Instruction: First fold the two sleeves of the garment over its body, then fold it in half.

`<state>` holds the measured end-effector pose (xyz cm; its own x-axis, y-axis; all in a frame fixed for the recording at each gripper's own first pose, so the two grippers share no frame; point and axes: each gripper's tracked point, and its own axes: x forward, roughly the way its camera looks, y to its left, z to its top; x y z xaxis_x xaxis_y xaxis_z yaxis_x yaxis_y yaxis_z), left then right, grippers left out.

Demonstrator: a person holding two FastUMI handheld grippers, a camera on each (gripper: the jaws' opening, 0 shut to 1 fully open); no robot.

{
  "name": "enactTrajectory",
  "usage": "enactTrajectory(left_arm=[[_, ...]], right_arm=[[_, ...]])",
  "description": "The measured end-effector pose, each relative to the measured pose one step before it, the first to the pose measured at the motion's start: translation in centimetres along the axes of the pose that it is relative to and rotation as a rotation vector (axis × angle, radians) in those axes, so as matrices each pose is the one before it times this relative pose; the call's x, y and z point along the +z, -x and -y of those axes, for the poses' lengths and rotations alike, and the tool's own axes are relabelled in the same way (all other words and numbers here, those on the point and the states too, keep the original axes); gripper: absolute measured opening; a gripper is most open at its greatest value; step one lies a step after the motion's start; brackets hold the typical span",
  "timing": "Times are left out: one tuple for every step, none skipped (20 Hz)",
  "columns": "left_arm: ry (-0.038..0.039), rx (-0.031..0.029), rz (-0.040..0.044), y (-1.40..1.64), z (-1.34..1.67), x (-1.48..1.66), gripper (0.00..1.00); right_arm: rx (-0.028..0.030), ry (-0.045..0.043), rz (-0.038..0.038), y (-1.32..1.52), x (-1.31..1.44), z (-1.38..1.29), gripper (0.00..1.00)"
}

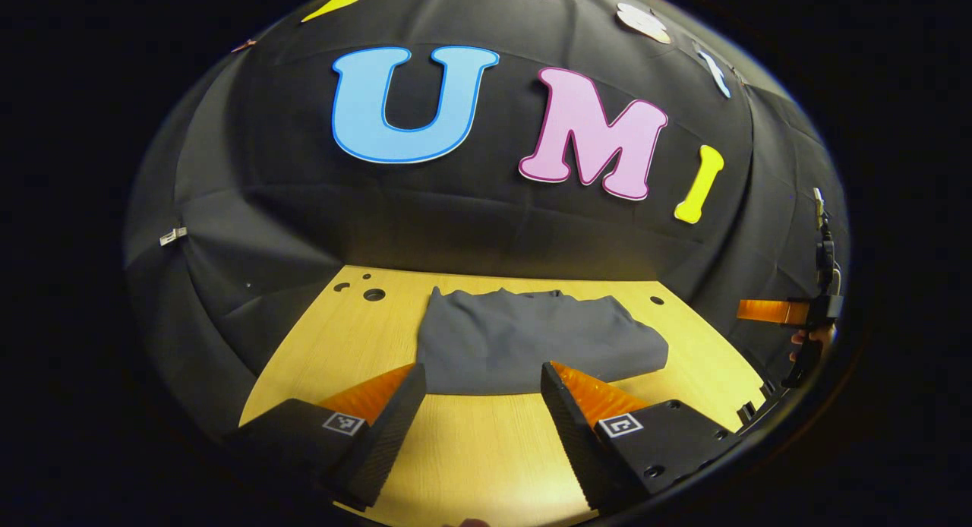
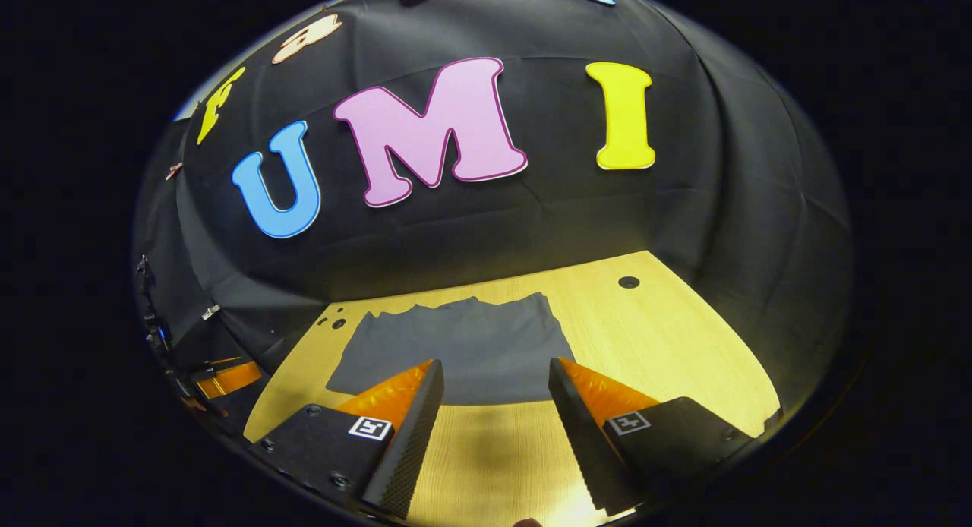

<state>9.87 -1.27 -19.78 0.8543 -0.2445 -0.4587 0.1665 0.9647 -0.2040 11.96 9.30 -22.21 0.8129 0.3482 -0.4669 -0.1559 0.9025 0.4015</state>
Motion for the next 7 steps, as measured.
enactTrajectory(left_arm=[[-0.00246,-0.00109,-0.00101,0.098,-0.095,0.021,0.96],[-0.0018,-0.00343,0.00077,-0.03,-0.002,0.032,0.96],[-0.00321,-0.00291,0.00066,0.122,-0.038,0.061,0.96],[-0.0025,-0.00088,-0.00049,-0.014,-0.132,-0.046,0.96],[-0.00026,-0.00197,-0.00109,-0.012,-0.148,0.007,0.96],[0.00141,0.00022,-0.00041,-0.032,-0.057,-0.074,0.96],[0.00191,-0.0013,0.00027,0.049,0.008,0.095,0.96]], right_arm=[[0.00044,0.00154,-0.00099,0.075,-0.071,-0.197,0.87],[0.00239,0.00194,-0.00019,0.023,0.009,-0.226,0.87],[-0.00113,0.00417,-0.00079,0.107,-0.128,-0.177,0.87],[0.00081,0.00444,-0.00074,-0.002,-0.078,-0.168,0.87],[0.00037,0.00495,-0.00076,0.047,-0.081,-0.19,0.87],[0.00095,0.00467,-0.00123,-0.019,-0.083,-0.155,0.87],[0.00071,0.00333,-0.00188,0.114,-0.082,-0.101,0.87]])
